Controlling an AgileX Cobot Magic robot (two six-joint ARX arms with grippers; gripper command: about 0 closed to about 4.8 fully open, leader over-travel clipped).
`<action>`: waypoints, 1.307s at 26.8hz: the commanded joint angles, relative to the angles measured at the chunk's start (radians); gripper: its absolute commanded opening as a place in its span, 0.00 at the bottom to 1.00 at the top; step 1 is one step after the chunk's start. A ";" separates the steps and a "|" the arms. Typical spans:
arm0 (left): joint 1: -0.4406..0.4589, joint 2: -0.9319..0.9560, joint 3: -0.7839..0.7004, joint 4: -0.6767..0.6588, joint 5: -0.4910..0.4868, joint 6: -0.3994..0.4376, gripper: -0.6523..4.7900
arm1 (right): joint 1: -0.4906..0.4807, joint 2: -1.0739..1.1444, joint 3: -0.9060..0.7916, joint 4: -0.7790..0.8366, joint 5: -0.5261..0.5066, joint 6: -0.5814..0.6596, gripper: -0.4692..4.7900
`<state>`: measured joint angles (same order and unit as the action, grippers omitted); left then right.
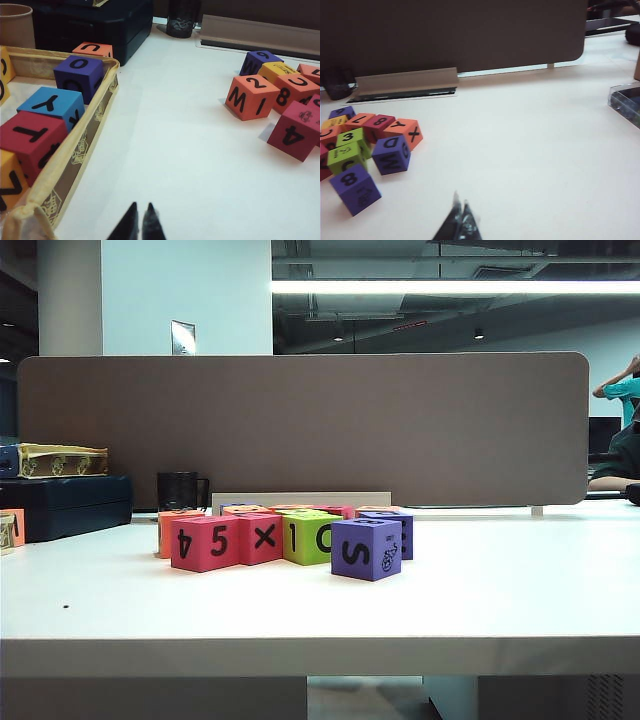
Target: Select the appropriate blocks from the scattered letter blocks on the table and arrange them in a row to spell out "23".
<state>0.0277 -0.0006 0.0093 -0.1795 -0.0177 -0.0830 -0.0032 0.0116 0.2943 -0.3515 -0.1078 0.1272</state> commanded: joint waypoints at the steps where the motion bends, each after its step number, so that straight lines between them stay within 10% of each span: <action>1: 0.000 0.001 0.001 -0.008 0.003 -0.003 0.15 | 0.000 -0.006 0.071 -0.072 -0.031 0.003 0.09; 35: 0.000 0.001 0.001 -0.008 0.004 -0.003 0.15 | -0.001 -0.001 0.526 -0.572 -0.461 0.004 0.09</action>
<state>0.0277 -0.0002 0.0093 -0.1795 -0.0177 -0.0834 -0.0036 0.0174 0.8173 -0.9337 -0.5617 0.1307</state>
